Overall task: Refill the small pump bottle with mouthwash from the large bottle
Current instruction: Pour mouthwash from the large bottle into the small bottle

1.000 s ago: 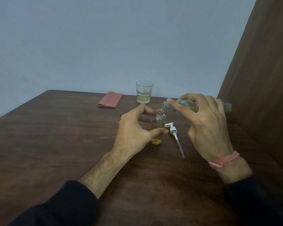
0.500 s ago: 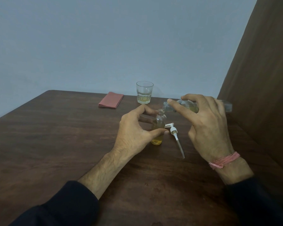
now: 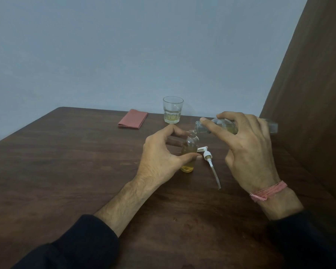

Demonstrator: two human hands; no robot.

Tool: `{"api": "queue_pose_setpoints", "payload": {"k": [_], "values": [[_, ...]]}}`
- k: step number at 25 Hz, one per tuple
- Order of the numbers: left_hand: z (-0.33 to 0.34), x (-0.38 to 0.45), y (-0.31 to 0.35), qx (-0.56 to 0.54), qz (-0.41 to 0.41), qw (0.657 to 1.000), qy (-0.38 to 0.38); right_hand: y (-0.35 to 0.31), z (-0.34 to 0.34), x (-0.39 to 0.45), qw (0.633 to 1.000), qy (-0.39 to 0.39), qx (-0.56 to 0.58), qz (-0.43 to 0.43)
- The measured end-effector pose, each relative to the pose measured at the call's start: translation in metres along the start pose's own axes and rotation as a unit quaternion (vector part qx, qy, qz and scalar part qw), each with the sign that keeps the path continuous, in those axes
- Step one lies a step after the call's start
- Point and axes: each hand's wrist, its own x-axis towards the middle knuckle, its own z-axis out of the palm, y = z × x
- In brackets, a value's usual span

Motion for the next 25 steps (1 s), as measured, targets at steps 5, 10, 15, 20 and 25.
{"api": "queue_pose_setpoints", "payload": {"k": [5,10,15,20,25], "values": [[-0.0005,-0.0003,0.0002,0.001,-0.003,1.0,-0.001,-0.0006,0.0006,0.0005,1.0,-0.004,-0.001,0.001],[-0.0007,-0.0001,0.0003,0.0,-0.01,1.0,0.0,-0.0006,0.0007,0.0007,1.0,0.002,0.004,0.0],[0.0001,-0.0006,0.0,0.002,-0.009,1.0,0.001,0.0,0.001,0.0002,1.0,0.004,0.006,0.001],[0.0,-0.0003,0.0001,0.0,-0.012,1.0,-0.004,0.0009,0.0013,0.0001,1.0,0.005,0.004,-0.002],[-0.0002,-0.0005,-0.0005,-0.004,-0.009,1.0,-0.006,0.001,0.0018,-0.0002,1.0,0.0,-0.001,-0.002]]}}
